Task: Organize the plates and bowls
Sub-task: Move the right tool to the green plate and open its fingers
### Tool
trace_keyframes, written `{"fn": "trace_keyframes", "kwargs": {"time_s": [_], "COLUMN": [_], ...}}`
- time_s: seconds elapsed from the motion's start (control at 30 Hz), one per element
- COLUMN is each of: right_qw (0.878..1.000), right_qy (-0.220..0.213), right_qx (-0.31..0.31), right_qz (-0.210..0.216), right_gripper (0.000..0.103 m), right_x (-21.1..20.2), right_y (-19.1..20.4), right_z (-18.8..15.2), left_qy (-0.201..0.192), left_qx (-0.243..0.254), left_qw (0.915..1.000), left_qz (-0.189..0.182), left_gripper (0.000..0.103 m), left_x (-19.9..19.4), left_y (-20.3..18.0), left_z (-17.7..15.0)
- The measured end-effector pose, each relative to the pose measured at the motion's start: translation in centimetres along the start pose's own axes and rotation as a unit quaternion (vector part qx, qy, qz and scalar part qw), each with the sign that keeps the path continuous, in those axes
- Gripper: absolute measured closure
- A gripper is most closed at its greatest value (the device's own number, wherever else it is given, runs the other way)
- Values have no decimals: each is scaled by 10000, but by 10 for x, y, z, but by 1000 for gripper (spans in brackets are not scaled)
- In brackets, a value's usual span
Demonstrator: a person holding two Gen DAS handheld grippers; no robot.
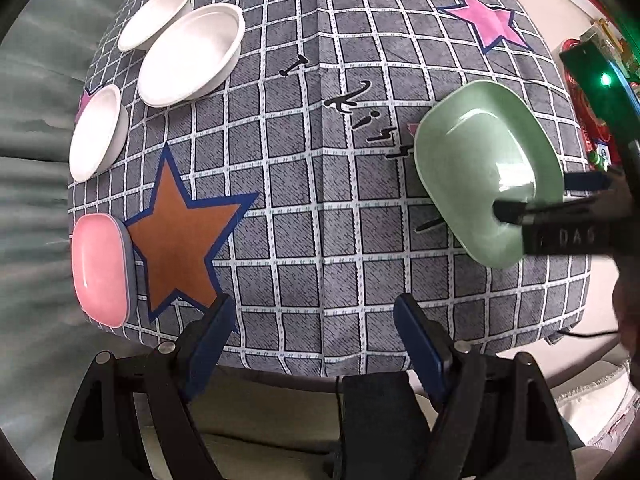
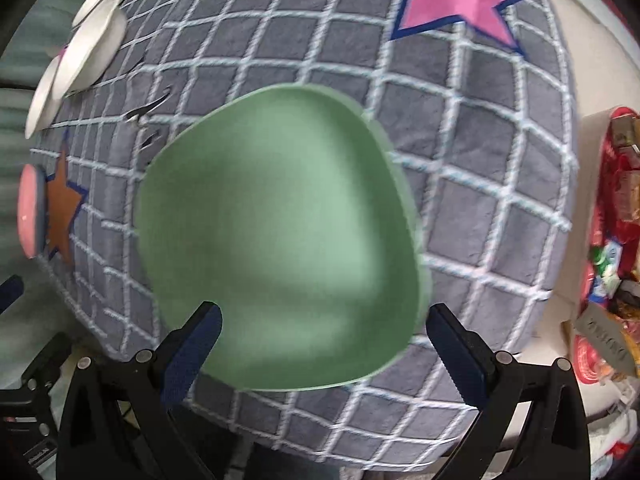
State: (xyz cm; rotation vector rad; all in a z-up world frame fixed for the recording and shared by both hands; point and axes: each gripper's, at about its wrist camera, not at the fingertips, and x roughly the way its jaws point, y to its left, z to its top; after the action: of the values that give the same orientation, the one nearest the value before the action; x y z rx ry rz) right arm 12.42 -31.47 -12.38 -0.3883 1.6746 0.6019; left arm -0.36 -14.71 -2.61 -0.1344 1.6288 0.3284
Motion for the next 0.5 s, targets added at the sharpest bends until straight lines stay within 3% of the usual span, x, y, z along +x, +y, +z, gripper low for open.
{"fn": "trace_keyframes", "kwargs": {"time_s": [0.23,0.4,0.5], "right_qw": [9968,9989,9991], "right_qy": [-93,-290,-320], "right_qx": [-650,-373,-228], "right_qz": [449,6,-184], "right_gripper": [0,0,0], "right_x": [-5,-20,-23], "right_y": [33,4,-15], "right_z": [-13,-20,-8], "left_qy": [55,101,53], "left_qx": [-408,-687,-686], "left_qw": [9991,9975,9974], "left_qz": [88,-100,-191], "left_gripper": [19,19,19], "left_x": [14,15,21], "left_y": [11,14,5], "left_z": [4,8,17]}}
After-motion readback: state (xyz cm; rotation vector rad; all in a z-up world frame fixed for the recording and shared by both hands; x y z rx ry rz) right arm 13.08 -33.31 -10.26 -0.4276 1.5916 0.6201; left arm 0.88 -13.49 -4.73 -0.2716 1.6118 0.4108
